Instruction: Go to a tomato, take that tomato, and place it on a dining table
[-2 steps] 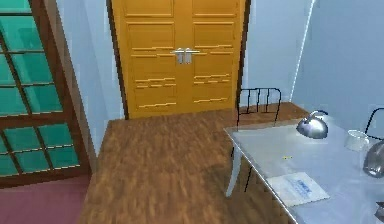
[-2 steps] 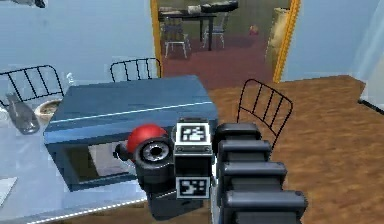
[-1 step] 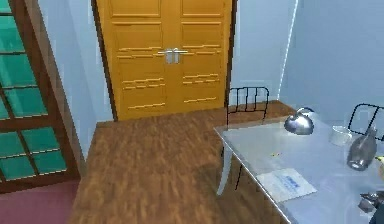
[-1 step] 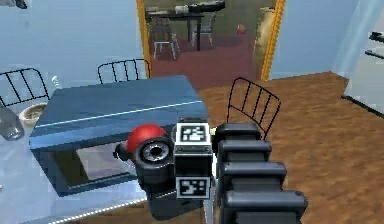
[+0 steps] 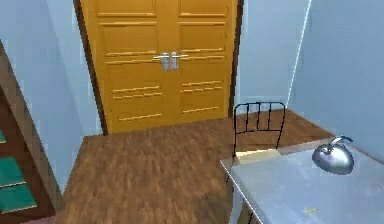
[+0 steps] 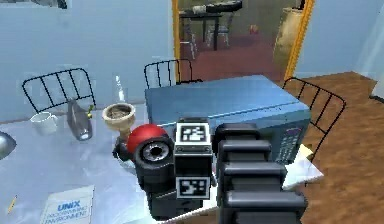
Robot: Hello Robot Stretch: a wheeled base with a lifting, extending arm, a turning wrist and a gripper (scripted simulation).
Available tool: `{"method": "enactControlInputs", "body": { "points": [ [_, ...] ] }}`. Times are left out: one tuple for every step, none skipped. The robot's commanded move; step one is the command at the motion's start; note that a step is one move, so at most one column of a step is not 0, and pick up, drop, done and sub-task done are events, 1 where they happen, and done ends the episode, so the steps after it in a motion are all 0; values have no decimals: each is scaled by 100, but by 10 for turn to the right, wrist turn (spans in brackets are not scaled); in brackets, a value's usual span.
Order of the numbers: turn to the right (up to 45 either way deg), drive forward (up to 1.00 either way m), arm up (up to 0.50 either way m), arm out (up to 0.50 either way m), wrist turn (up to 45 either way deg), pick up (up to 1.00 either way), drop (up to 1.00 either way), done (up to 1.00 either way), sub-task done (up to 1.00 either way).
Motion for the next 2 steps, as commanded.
{"method": "enactControlInputs", "body": {
  "points": [
    [-450, 0, 0, 0, 0, 0, 0, 0, 0],
    [-450, 0, 0, 0, 0, 0, 0, 0, 0]
  ]
}}
